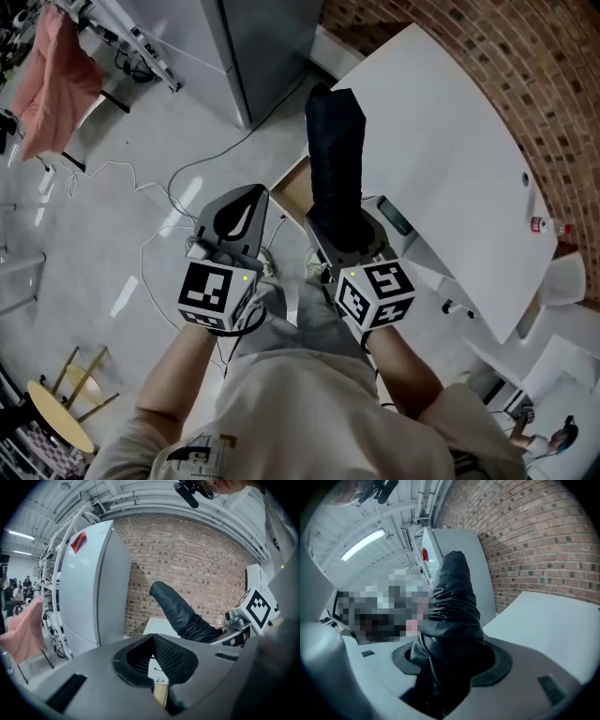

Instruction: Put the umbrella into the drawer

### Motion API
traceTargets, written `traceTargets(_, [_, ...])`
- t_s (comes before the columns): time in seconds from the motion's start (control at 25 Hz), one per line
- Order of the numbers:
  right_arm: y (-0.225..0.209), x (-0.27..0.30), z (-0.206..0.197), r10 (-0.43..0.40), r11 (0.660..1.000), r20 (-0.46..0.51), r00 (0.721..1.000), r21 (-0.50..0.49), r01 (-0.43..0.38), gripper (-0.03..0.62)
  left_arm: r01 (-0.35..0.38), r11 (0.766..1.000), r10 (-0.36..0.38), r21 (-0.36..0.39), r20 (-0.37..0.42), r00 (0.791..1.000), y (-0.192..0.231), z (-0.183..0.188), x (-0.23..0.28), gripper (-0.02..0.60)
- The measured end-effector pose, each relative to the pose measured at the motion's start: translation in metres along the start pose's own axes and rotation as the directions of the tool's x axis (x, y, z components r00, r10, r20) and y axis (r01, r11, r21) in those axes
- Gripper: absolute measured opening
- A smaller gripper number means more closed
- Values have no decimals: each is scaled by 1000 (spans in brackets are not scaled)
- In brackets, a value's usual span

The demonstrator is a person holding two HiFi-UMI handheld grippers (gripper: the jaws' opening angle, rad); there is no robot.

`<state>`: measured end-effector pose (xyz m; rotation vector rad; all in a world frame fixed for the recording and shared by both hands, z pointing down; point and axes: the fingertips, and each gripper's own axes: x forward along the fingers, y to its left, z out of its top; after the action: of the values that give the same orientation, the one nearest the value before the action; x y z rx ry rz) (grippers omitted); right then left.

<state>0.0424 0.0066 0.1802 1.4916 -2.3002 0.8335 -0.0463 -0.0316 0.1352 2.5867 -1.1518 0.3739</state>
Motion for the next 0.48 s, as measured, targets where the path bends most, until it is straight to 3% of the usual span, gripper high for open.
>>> traceTargets(0.48, [-64,91,-116,-13,995,-146,989,99,28,252,-37,990,27,-136,-73,997,29,-114,75,8])
